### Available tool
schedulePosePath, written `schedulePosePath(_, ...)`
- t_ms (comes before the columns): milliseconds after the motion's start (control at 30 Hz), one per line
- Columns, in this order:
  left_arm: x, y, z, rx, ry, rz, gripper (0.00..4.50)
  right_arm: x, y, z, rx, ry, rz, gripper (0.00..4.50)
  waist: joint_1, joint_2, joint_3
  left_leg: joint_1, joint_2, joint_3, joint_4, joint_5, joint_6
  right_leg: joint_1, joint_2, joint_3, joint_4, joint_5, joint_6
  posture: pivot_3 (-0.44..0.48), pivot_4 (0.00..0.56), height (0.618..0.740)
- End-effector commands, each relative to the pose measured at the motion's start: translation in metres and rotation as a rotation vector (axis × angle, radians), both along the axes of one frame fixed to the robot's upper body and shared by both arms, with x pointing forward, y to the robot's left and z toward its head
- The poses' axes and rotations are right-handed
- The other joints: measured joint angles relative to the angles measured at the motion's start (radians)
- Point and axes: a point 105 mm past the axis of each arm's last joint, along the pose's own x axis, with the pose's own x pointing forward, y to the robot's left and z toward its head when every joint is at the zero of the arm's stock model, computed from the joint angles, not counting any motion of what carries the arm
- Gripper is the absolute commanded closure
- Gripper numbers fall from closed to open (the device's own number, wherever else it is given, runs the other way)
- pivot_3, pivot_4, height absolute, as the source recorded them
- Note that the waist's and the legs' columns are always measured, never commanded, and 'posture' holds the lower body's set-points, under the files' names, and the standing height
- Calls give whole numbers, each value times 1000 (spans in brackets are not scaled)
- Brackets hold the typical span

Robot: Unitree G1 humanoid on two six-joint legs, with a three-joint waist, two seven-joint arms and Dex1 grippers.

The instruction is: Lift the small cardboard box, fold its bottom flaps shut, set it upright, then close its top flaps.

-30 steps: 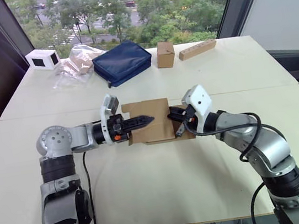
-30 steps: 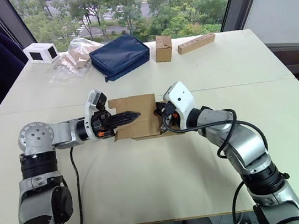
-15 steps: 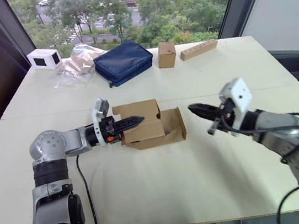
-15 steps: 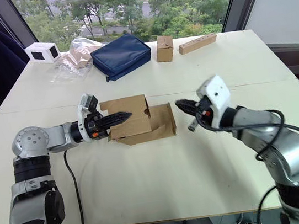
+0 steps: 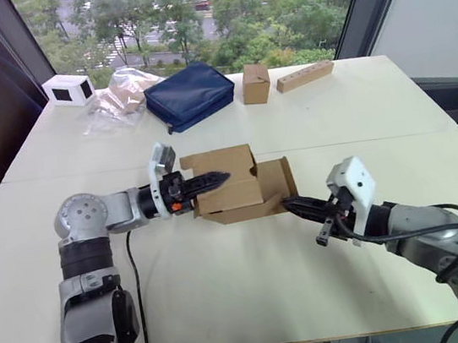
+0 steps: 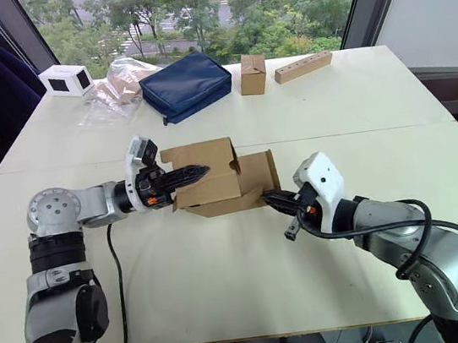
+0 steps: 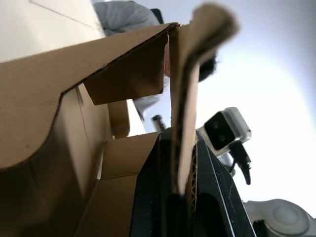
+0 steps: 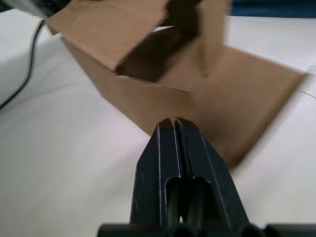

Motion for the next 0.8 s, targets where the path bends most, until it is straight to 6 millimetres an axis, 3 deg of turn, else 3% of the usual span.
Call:
schedulePosePath(33, -6, -6, 21, -43, -62, -37, 4460, 5, 12, 12, 22, -54, 44, 4500, 0, 0, 0, 0, 0, 0, 0, 0, 0, 0, 0, 0, 0, 0, 0, 0, 150, 740)
schedulePosePath(167, -9, -12, 24, -46, -72, -47, 4460, 7, 25, 18, 26, -76, 103, 4500, -1, 0, 0, 0, 0, 0, 0, 0, 0, 0, 1, 0, 0, 0, 0, 0, 150, 740)
schedulePosePath(367, -9, -12, 25, -47, -73, -36, 4460, 7, 28, 22, 15, -86, 123, 4500, 1, 0, 0, 0, 0, 0, 0, 0, 0, 0, 0, 0, 0, 0, 0, 0, 150, 740)
schedulePosePath(667, -10, -7, 23, -37, -70, -7, 4460, 11, -8, 45, 31, -134, 5, 4500, 1, 0, 0, 0, 0, 0, 0, 0, 0, 0, 0, 0, 0, 0, 0, 0, 150, 740)
schedulePosePath(800, -12, -3, 21, -28, -67, -2, 4460, 10, -35, 49, 65, -111, -78, 4500, 1, 0, 0, 0, 0, 0, 0, 0, 0, 0, 0, 0, 0, 0, 0, 0, 150, 740)
